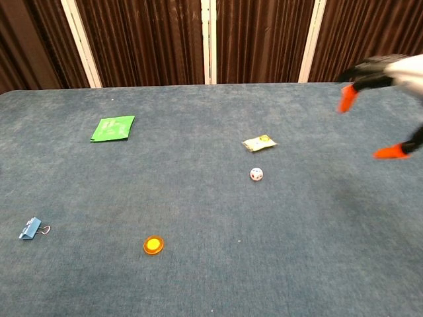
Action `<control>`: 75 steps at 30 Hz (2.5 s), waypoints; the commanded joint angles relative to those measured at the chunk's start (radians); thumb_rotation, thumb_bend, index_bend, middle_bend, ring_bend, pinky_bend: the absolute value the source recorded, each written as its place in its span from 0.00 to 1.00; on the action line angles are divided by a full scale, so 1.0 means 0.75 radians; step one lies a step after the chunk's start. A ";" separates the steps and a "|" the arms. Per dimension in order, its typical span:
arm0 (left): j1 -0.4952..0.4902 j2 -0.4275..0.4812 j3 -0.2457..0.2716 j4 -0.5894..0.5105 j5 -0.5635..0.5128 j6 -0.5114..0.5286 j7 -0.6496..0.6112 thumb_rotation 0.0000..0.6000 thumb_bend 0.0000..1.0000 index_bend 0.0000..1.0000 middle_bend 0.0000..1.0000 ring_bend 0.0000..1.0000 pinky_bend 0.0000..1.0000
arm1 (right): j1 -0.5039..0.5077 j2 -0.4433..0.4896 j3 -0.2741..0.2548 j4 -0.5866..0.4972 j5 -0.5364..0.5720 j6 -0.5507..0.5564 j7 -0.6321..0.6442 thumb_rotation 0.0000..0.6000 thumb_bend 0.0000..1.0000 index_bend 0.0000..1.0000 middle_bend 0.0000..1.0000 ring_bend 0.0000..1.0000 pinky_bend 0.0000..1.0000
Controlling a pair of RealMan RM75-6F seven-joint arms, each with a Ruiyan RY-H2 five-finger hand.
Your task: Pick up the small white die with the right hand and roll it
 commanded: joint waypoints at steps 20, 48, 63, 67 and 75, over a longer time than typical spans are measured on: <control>-0.019 0.017 -0.022 0.052 -0.075 -0.071 -0.111 1.00 0.00 0.00 0.00 0.00 0.00 | 0.332 -0.447 0.114 0.212 0.432 -0.348 -0.373 1.00 0.10 0.39 0.16 0.00 0.00; -0.037 0.012 -0.032 0.062 -0.114 -0.109 -0.114 1.00 0.00 0.00 0.00 0.00 0.00 | 0.439 -0.621 0.089 0.469 0.615 -0.390 -0.434 1.00 0.20 0.44 0.16 0.00 0.00; -0.041 0.011 -0.031 0.062 -0.116 -0.112 -0.115 1.00 0.00 0.00 0.00 0.00 0.00 | 0.460 -0.668 0.072 0.525 0.612 -0.378 -0.411 1.00 0.32 0.56 0.21 0.00 0.00; -0.041 0.012 -0.031 0.064 -0.116 -0.114 -0.120 1.00 0.00 0.00 0.00 0.00 0.00 | 0.458 -0.668 0.067 0.516 0.606 -0.369 -0.406 1.00 0.37 0.58 0.22 0.00 0.00; -0.039 0.014 -0.030 0.062 -0.111 -0.106 -0.123 1.00 0.00 0.00 0.00 0.00 0.00 | 0.443 -0.555 0.087 0.310 0.556 -0.250 -0.469 1.00 0.38 0.58 0.22 0.00 0.00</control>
